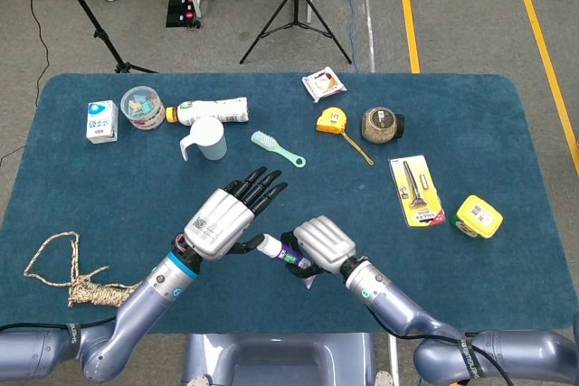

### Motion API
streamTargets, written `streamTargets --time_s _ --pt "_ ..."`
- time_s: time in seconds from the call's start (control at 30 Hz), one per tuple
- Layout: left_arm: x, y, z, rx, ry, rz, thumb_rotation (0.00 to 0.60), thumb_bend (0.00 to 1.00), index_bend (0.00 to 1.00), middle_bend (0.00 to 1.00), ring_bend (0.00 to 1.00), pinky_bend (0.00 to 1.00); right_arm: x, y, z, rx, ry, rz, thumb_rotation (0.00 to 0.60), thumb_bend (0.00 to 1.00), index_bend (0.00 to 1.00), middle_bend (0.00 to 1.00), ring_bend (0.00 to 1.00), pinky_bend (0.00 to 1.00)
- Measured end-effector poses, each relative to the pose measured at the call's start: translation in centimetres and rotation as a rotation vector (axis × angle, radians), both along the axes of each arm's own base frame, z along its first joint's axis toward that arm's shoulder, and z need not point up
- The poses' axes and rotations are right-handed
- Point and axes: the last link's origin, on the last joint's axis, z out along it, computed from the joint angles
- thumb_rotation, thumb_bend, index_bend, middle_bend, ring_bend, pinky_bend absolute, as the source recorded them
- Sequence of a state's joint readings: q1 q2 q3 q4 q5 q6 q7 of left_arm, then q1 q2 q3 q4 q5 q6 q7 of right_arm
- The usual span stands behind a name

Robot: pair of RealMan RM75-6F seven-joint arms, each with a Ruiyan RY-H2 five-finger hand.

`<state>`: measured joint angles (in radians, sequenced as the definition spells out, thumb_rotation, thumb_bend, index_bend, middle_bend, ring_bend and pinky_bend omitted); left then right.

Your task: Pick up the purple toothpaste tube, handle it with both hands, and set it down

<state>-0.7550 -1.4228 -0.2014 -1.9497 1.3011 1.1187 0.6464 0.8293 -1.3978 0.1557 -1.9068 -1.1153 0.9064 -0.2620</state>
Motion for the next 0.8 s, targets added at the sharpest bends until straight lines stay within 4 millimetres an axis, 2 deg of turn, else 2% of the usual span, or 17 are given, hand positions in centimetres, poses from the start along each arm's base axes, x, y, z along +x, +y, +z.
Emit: streamTargets --time_s 0.23,0.4,0.57,0.67,0.77,0.8 --pt "0.2 -0.2 -0.2 -0.034 -0.001 0.016 0.503 0.19 0.0 0.04 0.02 0.32 0.2 -0.1 0.0 0.001 -0.01 -0.008 0.536 0.69 0.83 0.9 1.0 1.0" --pt "-0.2 0.0 0.7 -0.042 -0.008 0.046 0.503 0.19 0.04 0.05 0.05 0.32 -0.2 -0.1 0.0 -0.003 -0.025 -0.022 0.536 0.69 0.83 0.9 1.0 1.0" --pt "-1.3 0.6 2.1 -0.092 -0.019 0.127 0.458 0.19 0.09 0.06 0.07 0.32 -0.3 -0.1 0.0 0.0 -0.041 -0.029 0.536 0.69 0.83 0.9 1.0 1.0" --pt "-2.1 0.9 2.7 -0.146 -0.018 0.184 0.38 0.19 0.1 0.06 0.07 0.32 -0.2 -0.1 -0.1 0.006 -0.057 -0.031 0.536 0.69 0.83 0.9 1.0 1.0" --pt "-2.6 1.1 3.0 -0.204 -0.023 0.228 0.221 0.16 0.11 0.06 0.07 0.32 0.1 0.0 -0.2 0.013 -0.069 -0.025 0.537 0.69 0.83 0.9 1.0 1.0" --pt "-2.6 1.2 2.9 -0.222 -0.028 0.238 0.141 0.14 0.11 0.06 0.07 0.32 0.1 0.0 -0.3 0.016 -0.073 -0.025 0.537 0.69 0.83 0.9 1.0 1.0"
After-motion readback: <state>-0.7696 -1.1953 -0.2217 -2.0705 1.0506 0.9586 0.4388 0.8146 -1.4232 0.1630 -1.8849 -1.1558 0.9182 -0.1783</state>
